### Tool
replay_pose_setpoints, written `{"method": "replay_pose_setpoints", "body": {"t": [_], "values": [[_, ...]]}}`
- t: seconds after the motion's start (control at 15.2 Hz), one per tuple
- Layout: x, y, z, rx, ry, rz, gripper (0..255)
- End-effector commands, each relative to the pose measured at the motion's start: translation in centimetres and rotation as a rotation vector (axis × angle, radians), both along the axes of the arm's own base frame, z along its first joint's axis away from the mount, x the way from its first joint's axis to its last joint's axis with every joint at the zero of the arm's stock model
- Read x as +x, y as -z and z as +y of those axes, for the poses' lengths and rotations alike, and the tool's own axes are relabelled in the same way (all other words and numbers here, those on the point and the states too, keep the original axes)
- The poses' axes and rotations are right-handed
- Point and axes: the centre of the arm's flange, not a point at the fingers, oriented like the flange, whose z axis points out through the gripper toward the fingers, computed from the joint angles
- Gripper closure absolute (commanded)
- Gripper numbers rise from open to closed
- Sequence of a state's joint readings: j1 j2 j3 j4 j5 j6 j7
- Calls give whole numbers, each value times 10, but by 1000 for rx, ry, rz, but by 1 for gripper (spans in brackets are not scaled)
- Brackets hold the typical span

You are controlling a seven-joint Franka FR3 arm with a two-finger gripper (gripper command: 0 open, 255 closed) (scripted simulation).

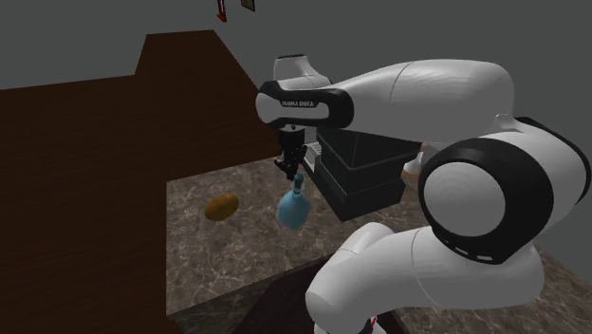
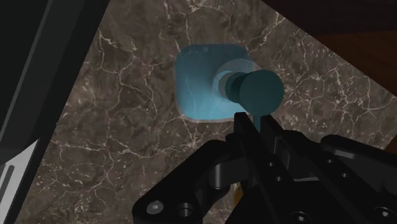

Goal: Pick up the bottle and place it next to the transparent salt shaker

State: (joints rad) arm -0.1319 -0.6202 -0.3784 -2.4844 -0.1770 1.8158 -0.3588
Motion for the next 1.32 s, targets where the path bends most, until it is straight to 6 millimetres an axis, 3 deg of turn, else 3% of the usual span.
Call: {"method": "replay_pose_setpoints", "body": {"t": [0.0, 1.25], "values": [[1, -11, -1, 0, 0, 0, 255], [1, -112, -1, 0, 0, 0, 255]]}}
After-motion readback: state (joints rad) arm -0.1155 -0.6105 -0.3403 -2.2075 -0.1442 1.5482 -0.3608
